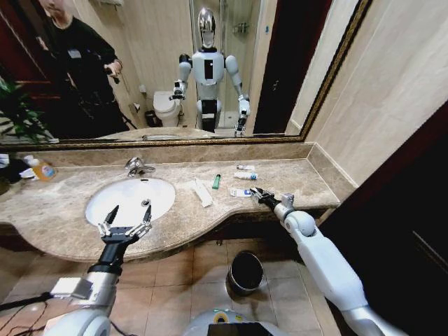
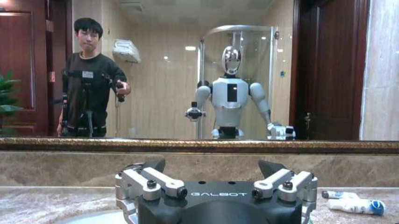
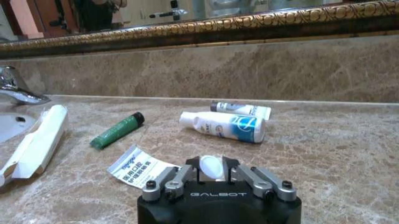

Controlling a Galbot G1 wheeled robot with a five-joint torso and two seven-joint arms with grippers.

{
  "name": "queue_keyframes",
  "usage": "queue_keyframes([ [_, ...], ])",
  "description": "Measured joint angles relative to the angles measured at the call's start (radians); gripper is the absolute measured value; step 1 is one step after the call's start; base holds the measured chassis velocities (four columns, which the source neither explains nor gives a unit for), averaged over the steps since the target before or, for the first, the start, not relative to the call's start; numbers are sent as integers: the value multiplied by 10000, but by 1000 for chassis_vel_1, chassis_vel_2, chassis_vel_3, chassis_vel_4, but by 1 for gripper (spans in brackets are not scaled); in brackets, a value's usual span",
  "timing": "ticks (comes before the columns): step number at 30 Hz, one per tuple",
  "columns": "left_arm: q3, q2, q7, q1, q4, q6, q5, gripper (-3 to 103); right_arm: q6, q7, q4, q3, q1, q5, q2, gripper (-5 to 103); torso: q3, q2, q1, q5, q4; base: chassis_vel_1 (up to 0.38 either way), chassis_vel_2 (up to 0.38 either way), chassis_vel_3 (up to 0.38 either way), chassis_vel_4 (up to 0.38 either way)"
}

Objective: Pick up the trash from the sink and place it in the trash bin.

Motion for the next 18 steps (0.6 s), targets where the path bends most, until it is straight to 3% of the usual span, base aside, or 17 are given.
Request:
queue_keyframes([
  [18, 0, 0, 0, 0, 0, 0, 0, 100, 167, 49, 206, 44, -68, 83, 34, 1, 1, 0, 0, 2, 0, 0, 0, 0, 0],
])
